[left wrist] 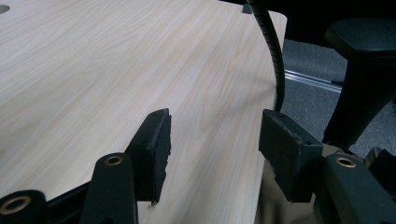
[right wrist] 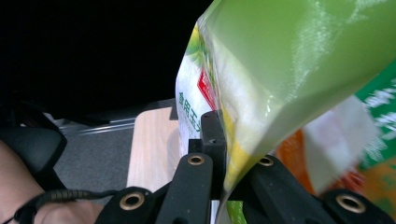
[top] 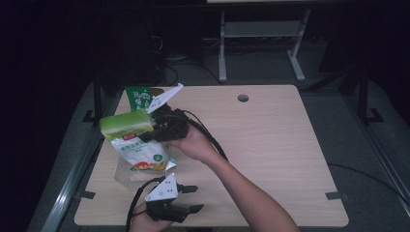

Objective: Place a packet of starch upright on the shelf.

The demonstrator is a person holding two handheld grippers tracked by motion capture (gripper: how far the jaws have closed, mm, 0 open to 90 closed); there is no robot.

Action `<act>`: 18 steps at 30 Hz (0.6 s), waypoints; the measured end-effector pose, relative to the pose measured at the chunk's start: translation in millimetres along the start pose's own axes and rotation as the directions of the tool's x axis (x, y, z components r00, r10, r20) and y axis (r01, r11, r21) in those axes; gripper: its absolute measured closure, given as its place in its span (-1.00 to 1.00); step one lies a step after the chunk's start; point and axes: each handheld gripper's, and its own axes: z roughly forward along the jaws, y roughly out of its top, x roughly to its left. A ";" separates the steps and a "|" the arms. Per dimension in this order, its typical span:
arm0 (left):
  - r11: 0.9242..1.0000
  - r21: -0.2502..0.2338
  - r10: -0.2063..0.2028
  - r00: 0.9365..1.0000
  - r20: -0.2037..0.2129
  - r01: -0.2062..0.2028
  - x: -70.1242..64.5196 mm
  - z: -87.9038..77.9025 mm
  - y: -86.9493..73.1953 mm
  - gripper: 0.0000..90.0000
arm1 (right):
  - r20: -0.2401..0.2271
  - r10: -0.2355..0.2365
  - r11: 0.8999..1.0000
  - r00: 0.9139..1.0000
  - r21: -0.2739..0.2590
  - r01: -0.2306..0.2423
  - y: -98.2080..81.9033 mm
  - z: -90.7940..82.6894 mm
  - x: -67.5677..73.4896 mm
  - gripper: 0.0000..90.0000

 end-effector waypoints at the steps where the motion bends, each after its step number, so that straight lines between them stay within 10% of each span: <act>1: 1.000 0.002 0.002 1.000 0.002 -0.002 0.7 0.3 -0.1 -0.05 | -0.006 0.002 1.000 1.000 0.002 -0.001 0.7 3.5 0.1 1.00; 18: 1.000 0.019 0.004 1.000 0.007 -0.005 -1.3 1.7 -2.5 -0.06 | -0.080 0.077 0.996 0.994 0.052 -0.073 -22.7 61.8 -11.6 1.00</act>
